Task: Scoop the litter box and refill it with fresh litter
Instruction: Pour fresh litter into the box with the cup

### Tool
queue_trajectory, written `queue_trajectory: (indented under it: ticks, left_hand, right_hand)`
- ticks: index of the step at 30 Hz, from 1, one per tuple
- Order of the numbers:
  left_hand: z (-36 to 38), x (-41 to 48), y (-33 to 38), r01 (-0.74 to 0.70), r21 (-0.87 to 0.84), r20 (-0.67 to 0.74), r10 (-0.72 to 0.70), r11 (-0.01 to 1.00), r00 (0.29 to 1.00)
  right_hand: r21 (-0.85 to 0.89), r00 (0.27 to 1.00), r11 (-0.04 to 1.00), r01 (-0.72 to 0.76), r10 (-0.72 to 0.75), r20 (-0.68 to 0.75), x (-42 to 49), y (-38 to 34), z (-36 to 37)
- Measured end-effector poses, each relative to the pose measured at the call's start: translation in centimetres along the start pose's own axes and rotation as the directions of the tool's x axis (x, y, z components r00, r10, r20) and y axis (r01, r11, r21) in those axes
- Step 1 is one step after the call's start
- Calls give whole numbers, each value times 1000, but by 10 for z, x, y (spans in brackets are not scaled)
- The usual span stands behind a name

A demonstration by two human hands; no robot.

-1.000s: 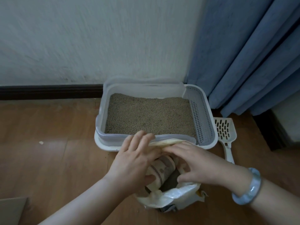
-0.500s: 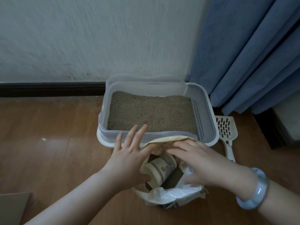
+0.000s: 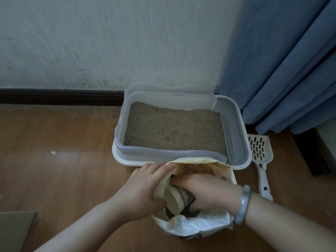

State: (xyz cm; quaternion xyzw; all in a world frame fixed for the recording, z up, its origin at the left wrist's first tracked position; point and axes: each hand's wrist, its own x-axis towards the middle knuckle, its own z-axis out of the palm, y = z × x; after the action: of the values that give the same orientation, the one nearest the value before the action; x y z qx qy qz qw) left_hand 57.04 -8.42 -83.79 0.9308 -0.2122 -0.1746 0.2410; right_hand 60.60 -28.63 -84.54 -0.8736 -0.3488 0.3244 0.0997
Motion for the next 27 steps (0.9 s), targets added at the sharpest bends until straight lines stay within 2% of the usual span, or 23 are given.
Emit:
queue_trajectory:
  ticks: [4, 8, 12, 15, 18, 20, 23, 27]
  left_hand:
    - [-1, 1, 4, -1, 7, 10, 1, 1000, 1000]
    - [-2, -1, 4, 10, 12, 23, -10, 1000, 1000]
    - [-3, 0, 6, 15, -21, 33, -14, 1000, 999]
    - [-2, 1, 8, 16, -44, 38, -14, 999, 999]
    - [-2, 1, 8, 11, -40, 38, -9, 999, 999]
    - [-3, 1, 9, 12, -31, 42, -11, 999, 999]
    - [-3, 3, 9, 10, -21, 51, -9, 1000, 999]
    - [-3, 6, 13, -13, 10, 68, 13, 1000, 998]
  right_hand:
    - [-128, 998, 992, 17, -25, -64, 7, 8, 17]
    - [-17, 996, 1000, 4, -6, -89, -7, 7, 6]
    - [-373, 982, 926, -51, -21, -187, -11, -8, 0]
    - [-459, 963, 866, -200, 87, -255, 8, -16, 19]
    - [-522, 962, 837, -164, 17, -274, 18, -3, 35]
    - [-476, 968, 873, -105, -19, -249, 15, 7, 38]
    - [-315, 984, 949, 10, -65, -164, 9, 21, 40]
    - [-11, 997, 1000, 1, -2, -82, 6, 25, 42]
